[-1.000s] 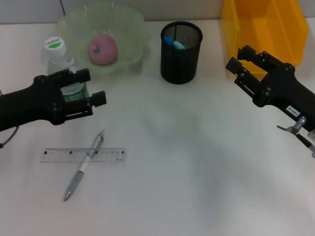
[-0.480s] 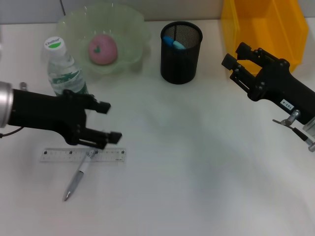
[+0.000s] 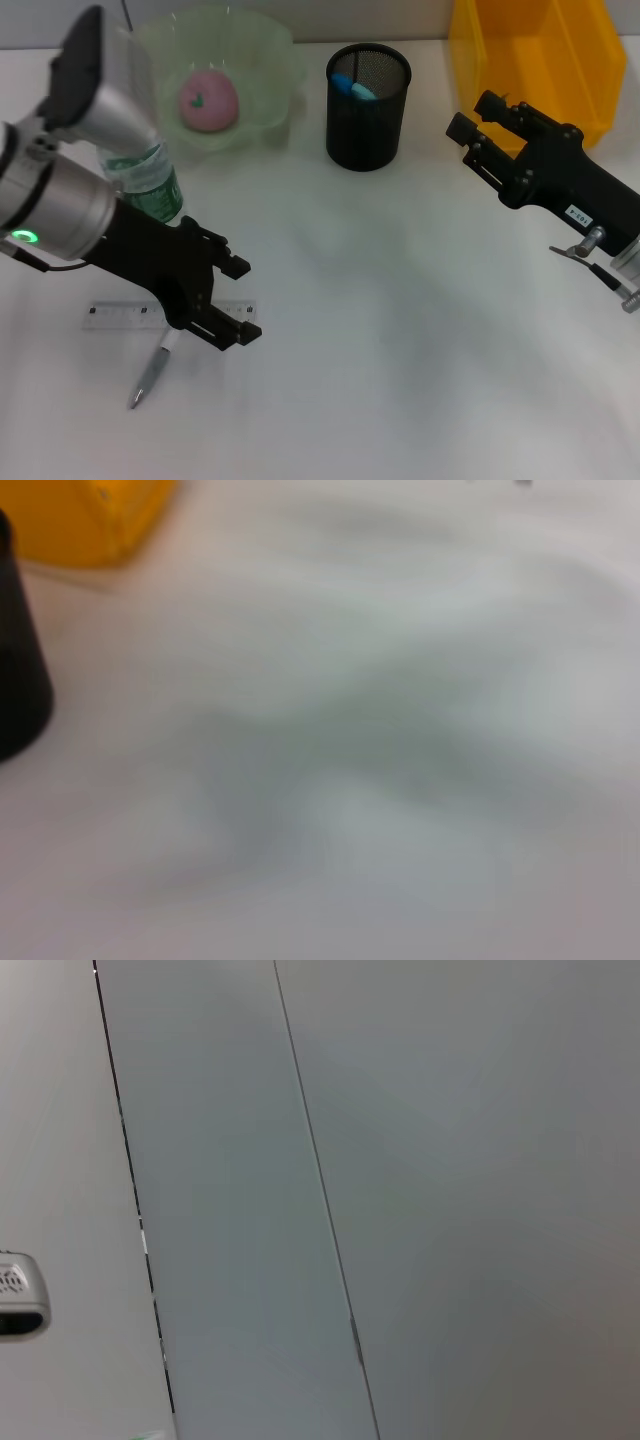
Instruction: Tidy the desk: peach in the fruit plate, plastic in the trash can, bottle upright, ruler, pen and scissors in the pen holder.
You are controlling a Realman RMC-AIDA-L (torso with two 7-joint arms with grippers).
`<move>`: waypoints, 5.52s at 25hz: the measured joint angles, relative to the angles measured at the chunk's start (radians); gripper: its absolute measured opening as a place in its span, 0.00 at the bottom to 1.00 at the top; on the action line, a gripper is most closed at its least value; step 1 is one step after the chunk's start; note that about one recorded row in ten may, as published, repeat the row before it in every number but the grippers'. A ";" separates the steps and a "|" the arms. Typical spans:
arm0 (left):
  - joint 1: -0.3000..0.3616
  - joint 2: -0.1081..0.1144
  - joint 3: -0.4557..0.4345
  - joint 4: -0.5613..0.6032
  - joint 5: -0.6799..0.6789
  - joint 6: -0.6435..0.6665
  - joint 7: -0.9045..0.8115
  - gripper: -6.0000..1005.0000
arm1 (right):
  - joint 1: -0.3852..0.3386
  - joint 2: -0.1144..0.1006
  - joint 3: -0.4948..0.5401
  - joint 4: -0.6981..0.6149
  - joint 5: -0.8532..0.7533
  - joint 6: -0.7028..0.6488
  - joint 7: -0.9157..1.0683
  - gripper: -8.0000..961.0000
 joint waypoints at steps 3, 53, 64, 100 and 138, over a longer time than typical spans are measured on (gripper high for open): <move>-0.004 -0.001 0.040 0.008 0.008 -0.022 -0.027 0.81 | 0.007 0.001 0.000 0.006 0.001 0.000 0.000 0.51; -0.031 -0.002 0.198 -0.101 0.134 -0.201 -0.057 0.81 | 0.057 0.003 0.000 0.038 0.004 0.035 0.016 0.51; -0.037 -0.002 0.207 -0.120 0.147 -0.219 -0.053 0.81 | 0.069 0.003 0.000 0.046 0.018 0.035 0.017 0.51; 0.101 0.001 0.193 0.255 -0.001 -0.246 -0.083 0.40 | 0.055 0.003 0.025 0.094 0.079 0.036 0.011 0.51; 0.019 -0.007 0.372 -0.290 -1.527 -0.710 0.777 0.42 | -0.003 0.003 0.023 0.213 -0.036 0.014 0.018 0.51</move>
